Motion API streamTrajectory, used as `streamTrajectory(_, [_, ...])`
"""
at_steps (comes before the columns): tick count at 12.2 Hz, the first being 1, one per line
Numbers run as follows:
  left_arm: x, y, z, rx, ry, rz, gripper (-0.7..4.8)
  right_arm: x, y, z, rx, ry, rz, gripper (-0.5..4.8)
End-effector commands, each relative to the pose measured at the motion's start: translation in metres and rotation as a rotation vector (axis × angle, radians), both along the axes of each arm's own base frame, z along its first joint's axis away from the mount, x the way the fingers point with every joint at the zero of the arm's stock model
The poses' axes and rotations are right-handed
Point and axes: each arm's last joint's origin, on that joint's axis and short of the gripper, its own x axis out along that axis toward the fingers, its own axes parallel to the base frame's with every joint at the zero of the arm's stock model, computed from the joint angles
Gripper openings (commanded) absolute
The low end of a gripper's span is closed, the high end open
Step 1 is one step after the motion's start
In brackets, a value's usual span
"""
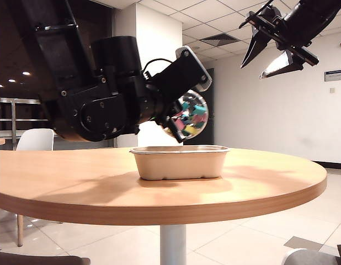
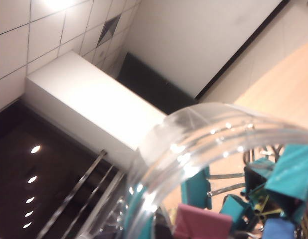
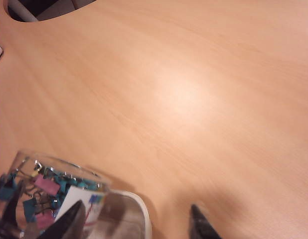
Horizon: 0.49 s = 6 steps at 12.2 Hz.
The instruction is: Pick up the box filled with clips, pour some clips from it into the rectangular paper box, and then put the clip box back on the table.
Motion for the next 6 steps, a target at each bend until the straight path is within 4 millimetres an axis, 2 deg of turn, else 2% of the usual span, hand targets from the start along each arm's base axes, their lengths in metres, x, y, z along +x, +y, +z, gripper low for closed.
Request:
streamTrajectory(1, [0.000,0.002,0.008,-0.016,-0.051,-0.006,-0.06,-0.001,0.000,0.005,-0.009,-0.034,0.014,2.69])
streamTrajectory(4, [-0.002,0.001,0.019,0.022,-0.103,-0.037,-0.06,-0.001,0.002,0.005,-0.087,-0.092,0.076,2.70])
streamTrajectory(6, [-0.003,0.002,0.023,0.014,-0.111,-0.035,-0.06,0.001,0.003,0.005,-0.081,-0.112,0.110,2.70])
